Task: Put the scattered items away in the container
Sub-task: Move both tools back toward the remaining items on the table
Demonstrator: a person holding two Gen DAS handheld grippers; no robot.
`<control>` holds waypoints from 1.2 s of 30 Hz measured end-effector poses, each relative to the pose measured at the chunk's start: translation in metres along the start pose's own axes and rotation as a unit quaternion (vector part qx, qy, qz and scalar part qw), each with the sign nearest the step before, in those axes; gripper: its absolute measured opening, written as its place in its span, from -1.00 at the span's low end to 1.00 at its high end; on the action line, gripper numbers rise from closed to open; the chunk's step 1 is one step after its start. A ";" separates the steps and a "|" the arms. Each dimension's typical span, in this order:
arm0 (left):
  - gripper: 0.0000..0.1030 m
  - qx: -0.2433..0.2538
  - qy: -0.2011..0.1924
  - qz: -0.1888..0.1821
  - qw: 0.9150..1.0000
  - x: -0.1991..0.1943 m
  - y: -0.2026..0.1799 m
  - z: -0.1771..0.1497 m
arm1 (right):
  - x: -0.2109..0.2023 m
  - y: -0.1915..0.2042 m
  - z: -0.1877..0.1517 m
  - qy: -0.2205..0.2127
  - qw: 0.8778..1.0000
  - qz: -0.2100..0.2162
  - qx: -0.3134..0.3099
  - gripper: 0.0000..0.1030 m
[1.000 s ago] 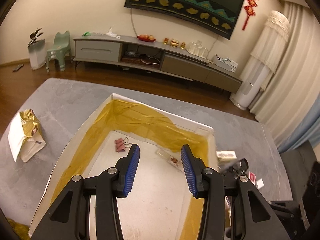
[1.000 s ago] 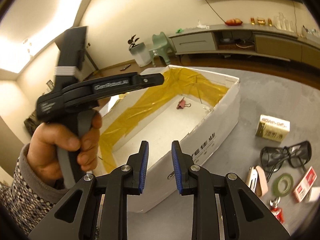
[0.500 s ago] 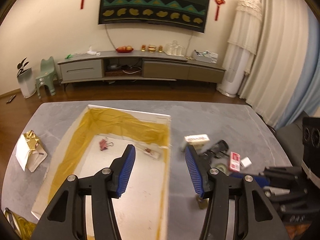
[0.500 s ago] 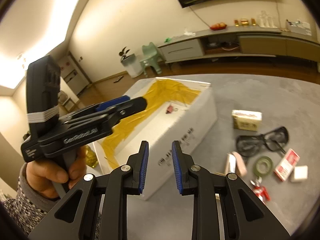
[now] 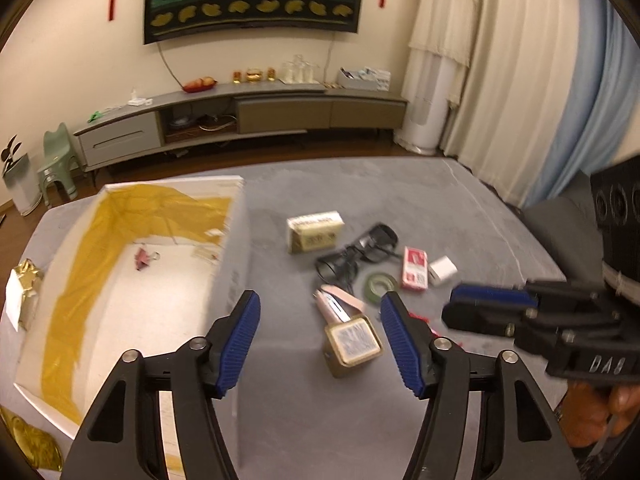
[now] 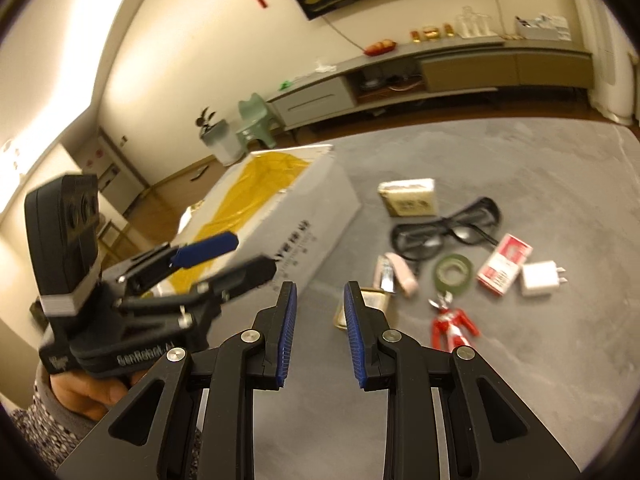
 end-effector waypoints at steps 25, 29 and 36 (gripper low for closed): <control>0.25 0.019 0.038 0.079 0.996 0.086 0.012 -0.050 | 0.064 -0.038 -0.042 0.062 0.998 0.001 0.004 -0.37; 0.37 -0.001 0.031 0.063 0.998 0.092 0.021 -0.049 | 0.079 -0.033 -0.039 0.067 0.998 0.001 -0.011 -0.37; 0.39 -0.007 0.027 0.053 0.998 0.092 0.027 -0.047 | 0.105 -0.038 -0.044 0.084 0.996 -0.012 -0.020 -0.36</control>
Point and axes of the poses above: each gripper's, at about its wrist camera, not at the fingertips, and x roughly the way its jaws point, y to its left, z to its top, the point moved 3 cm from there along x, roughly the way its jaws point, and after that the axes turned 14 degrees about -x, right-handed, at the moved point
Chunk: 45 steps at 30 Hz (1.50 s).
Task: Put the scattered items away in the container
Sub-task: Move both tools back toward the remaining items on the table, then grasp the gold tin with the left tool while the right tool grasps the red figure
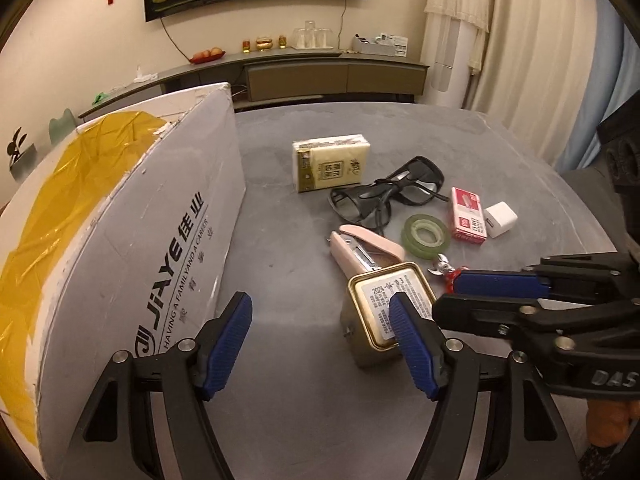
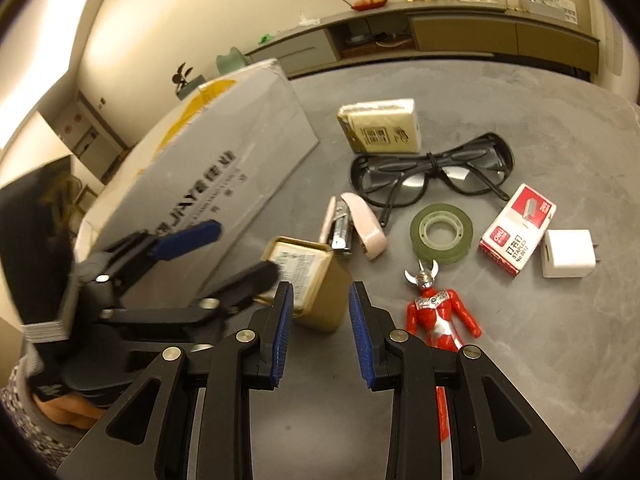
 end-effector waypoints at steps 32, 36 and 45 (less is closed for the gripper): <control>0.54 0.085 0.016 -0.015 0.996 0.001 -0.055 -0.025 | -0.020 -0.047 -0.051 0.047 0.994 -0.100 -0.022 -0.29; 0.54 0.025 0.050 -0.100 0.993 -0.004 -0.053 -0.030 | -0.022 -0.057 -0.059 0.065 0.989 -0.129 -0.033 -0.29; 0.54 0.063 0.025 -0.058 0.996 -0.003 -0.054 -0.027 | -0.028 -0.055 -0.056 0.053 0.992 -0.110 -0.026 -0.29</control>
Point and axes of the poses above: each gripper's, at about its wrist camera, not at the fingertips, and x roughly the way its jaws point, y to its left, z to its top, the point moved 3 cm from there along x, roughly the way its jaws point, and after that the axes turned 14 degrees about -x, right-handed, at the moved point
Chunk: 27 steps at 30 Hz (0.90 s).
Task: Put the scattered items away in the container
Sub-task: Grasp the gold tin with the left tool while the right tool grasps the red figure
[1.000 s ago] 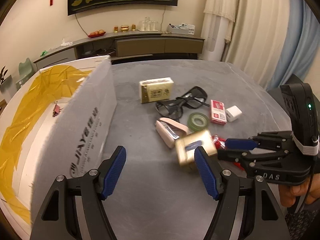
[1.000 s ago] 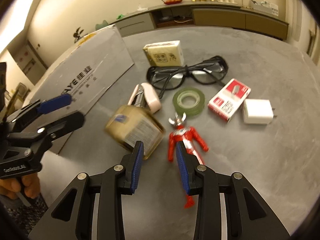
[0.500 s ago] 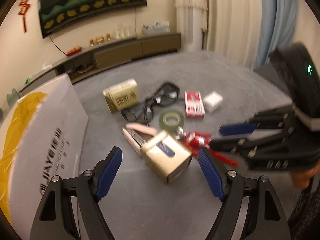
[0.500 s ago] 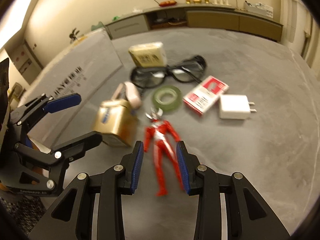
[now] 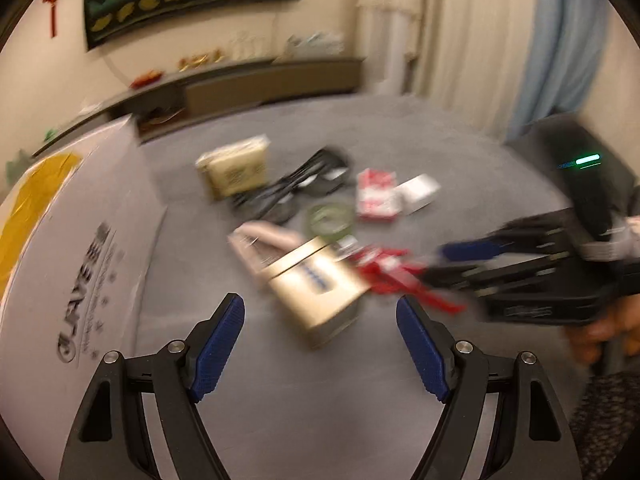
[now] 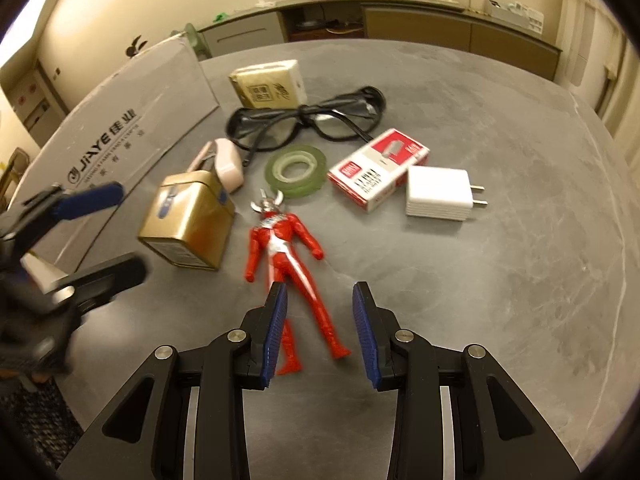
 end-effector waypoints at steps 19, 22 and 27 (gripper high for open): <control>0.55 0.003 -0.007 -0.153 0.988 -0.012 -0.028 0.005 | -0.007 -0.002 -0.003 -0.001 1.000 0.001 0.007 -0.29; 0.55 0.044 -0.029 -0.103 0.993 -0.014 -0.027 0.008 | -0.007 -0.004 -0.005 0.001 1.000 0.001 0.010 -0.29; 0.55 0.061 -0.029 -0.060 0.996 0.010 -0.021 0.013 | 0.001 -0.002 -0.006 0.011 1.000 0.001 0.005 -0.29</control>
Point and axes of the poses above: each gripper's, at about its wrist camera, not at the fingertips, and x roughly the way its jaws point, y to its left, z to its top, the point moved 3 cm from there along x, roughly the way its jaws point, and after that the axes turned 14 degrees about -x, right-handed, at the moved point
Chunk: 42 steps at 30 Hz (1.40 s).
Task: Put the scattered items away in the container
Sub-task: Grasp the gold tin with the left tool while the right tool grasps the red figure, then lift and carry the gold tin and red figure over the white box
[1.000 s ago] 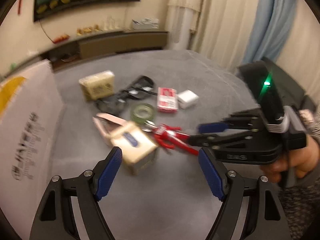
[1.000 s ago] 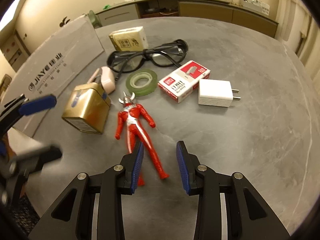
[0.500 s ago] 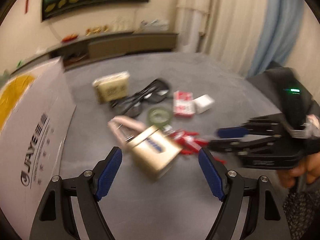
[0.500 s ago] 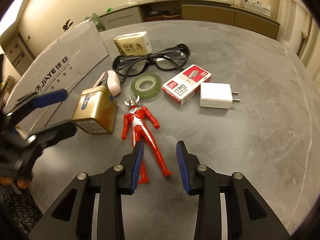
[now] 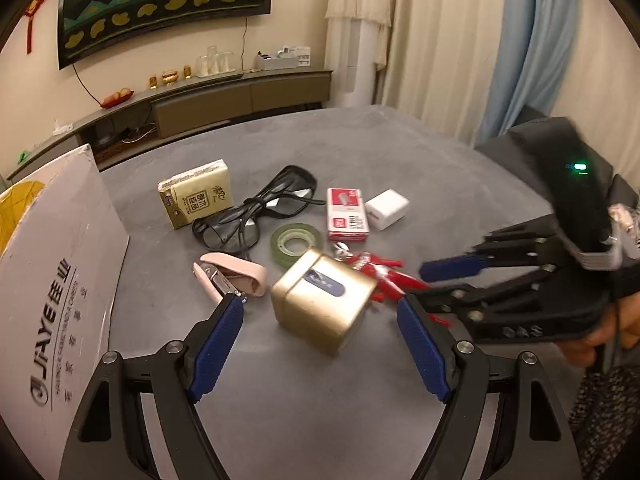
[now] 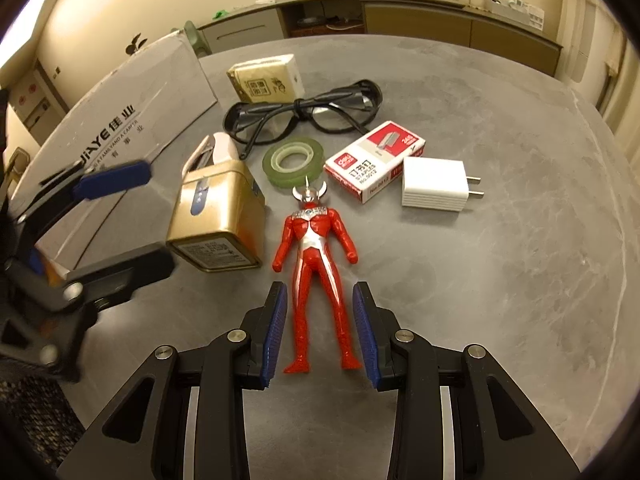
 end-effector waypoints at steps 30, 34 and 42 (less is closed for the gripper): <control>0.21 0.033 -0.011 0.013 0.999 0.005 -0.001 0.003 | -0.011 0.010 0.004 -0.050 0.998 -0.006 -0.028 -0.45; 0.21 0.015 -0.019 0.013 1.000 -0.010 0.007 0.007 | -0.018 0.014 0.010 -0.060 0.998 -0.006 -0.031 -0.45; 0.21 0.008 -0.040 0.017 0.999 -0.031 0.009 0.015 | -0.027 0.027 0.012 -0.073 0.996 -0.011 -0.045 -0.45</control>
Point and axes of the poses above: each gripper's, at about its wrist camera, not at the fingertips, and x roughly the way its jaws point, y to its left, z to its top, the point moved 3 cm from there along x, roughly the way its jaws point, and after that the axes turned 14 degrees about -x, right-handed, at the moved point
